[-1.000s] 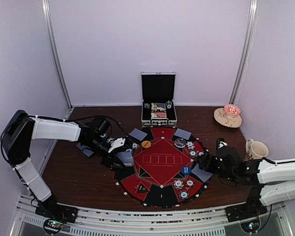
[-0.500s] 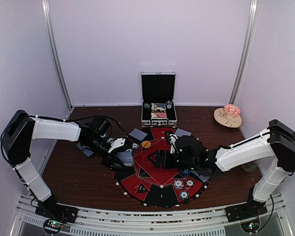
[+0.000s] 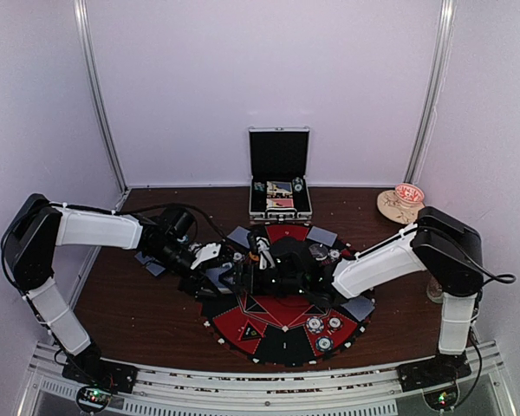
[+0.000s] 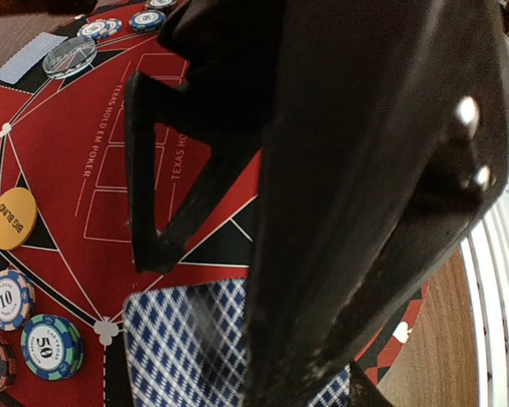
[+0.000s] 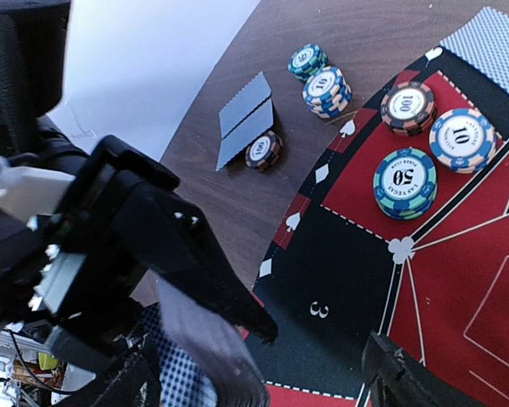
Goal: Distribute texas hold em gaming equipment
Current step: Pick up the poker card from the face-down deck piles, then distribute the poker card in the big blind area, then pick up the poker card from the face-down deck piles.
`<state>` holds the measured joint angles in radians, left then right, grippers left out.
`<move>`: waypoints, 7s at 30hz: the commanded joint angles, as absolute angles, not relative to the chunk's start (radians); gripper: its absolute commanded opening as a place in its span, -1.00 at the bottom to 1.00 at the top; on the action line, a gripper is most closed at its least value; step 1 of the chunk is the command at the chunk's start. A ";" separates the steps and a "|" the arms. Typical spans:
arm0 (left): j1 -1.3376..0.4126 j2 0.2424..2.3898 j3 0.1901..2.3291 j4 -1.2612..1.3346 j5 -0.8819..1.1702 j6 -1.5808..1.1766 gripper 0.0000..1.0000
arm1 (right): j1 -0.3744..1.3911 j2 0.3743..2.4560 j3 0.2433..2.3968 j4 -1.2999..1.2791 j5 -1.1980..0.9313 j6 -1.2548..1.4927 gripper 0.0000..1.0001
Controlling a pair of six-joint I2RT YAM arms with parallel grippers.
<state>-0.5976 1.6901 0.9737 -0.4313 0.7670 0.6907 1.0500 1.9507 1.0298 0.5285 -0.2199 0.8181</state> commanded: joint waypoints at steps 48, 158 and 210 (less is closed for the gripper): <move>-0.602 1.701 0.991 -0.423 0.788 0.705 -0.09 | 0.958 1.844 0.954 0.525 -0.353 0.800 -1.00; -0.603 1.721 0.998 -0.424 0.792 0.705 -0.09 | 0.790 2.098 1.536 0.063 0.098 0.639 0.84; -0.602 1.712 0.996 -0.424 0.791 0.702 -0.09 | 1.018 2.051 1.141 0.476 -0.284 0.792 0.28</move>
